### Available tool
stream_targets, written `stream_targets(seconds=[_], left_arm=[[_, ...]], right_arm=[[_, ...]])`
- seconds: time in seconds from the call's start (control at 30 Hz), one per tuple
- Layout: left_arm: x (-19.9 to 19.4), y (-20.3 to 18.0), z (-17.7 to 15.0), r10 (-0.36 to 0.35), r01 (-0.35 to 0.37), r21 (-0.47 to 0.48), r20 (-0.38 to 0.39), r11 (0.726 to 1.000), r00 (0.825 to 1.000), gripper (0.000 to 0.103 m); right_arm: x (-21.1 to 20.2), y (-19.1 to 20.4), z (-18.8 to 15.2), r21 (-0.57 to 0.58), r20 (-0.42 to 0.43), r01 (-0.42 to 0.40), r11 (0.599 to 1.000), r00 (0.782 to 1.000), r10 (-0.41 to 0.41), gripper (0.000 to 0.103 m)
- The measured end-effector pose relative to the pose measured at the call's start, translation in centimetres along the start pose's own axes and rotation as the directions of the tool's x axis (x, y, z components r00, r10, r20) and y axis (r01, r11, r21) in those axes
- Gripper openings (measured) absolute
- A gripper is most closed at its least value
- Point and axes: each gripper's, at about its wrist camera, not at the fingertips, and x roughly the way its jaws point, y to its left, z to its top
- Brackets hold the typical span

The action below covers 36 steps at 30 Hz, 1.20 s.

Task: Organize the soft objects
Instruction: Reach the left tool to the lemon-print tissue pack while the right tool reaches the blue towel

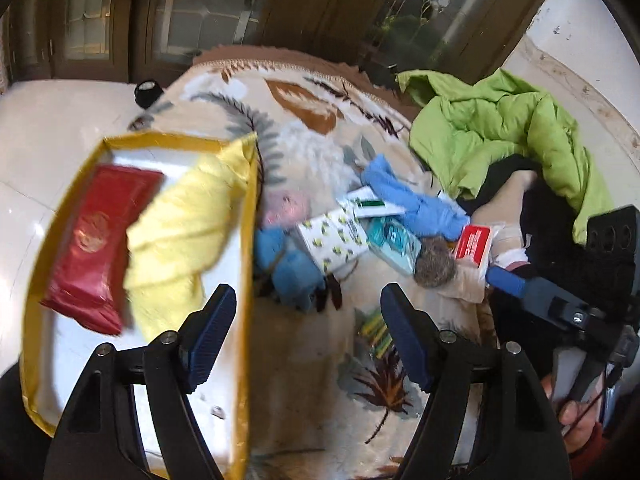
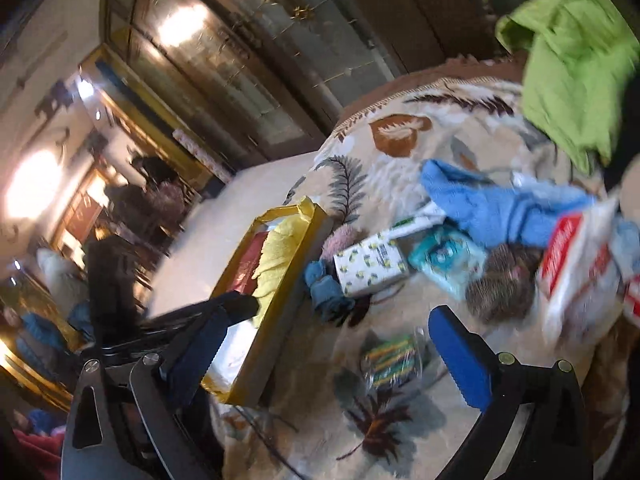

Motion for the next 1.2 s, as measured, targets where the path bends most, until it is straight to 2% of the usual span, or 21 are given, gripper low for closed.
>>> stream_targets(seconds=[0.13,0.27,0.4,0.6,0.7,0.8,0.87,1.0,1.07,1.13,1.2], left_arm=[[1.8,0.0,-0.4,0.021,-0.023,-0.047,-0.045,0.999,0.999,0.075],[3.1,-0.3,-0.4,0.066,-0.068,-0.028,-0.061,0.997,0.996,0.075],[3.9,-0.4,-0.3,0.093,-0.093,0.000,-0.072,0.996,0.993,0.075],[2.6,-1.3,-1.0,0.135,-0.135,0.067,-0.006,0.989,0.991,0.075],[1.3,-2.3,-0.9,0.088,-0.092,0.104,0.039,0.990,0.995,0.075],[0.4,-4.2,-0.5,0.079,-0.091,0.170,0.077,0.981,0.994,0.078],[1.1,-5.2,-0.2,0.079,-0.086,0.204,0.043,0.975,0.996,0.078],[3.0,-5.8,0.4,0.044,-0.038,0.185,-0.025,0.982,0.999,0.078],[4.0,-6.1,0.8,0.051,-0.043,0.195,-0.034,0.980,0.998,0.078],[4.8,-6.2,1.2,0.064,-0.050,0.203,-0.062,0.978,0.996,0.078],[4.9,-5.6,1.3,0.035,-0.021,0.170,-0.085,0.985,0.996,0.078]], right_arm=[[-0.4,-1.9,-0.9,0.051,0.009,0.006,0.999,1.000,-0.007,0.102],[0.0,-2.7,-0.7,0.074,0.001,0.015,0.997,1.000,-0.015,0.102],[0.6,-2.3,-0.5,0.045,-0.017,0.040,0.998,0.999,-0.039,0.102],[1.0,-2.7,-0.3,0.048,-0.024,0.074,0.996,0.997,-0.072,0.102],[0.8,-3.6,-0.1,0.085,-0.024,0.073,0.994,0.997,-0.071,0.102],[0.6,-3.9,0.1,0.102,-0.022,0.082,0.991,0.997,-0.080,0.102],[0.4,-3.9,0.5,0.090,-0.019,0.101,0.991,0.995,-0.100,0.102],[-0.7,-4.1,2.5,0.041,0.011,0.211,0.977,0.977,-0.211,0.102],[-1.1,-4.3,3.8,0.024,0.028,0.231,0.973,0.972,-0.231,0.102],[-0.9,-4.4,5.3,-0.006,0.019,0.252,0.968,0.968,-0.252,0.102],[0.5,-4.0,6.6,-0.087,-0.015,0.277,0.957,0.960,-0.280,0.102]])
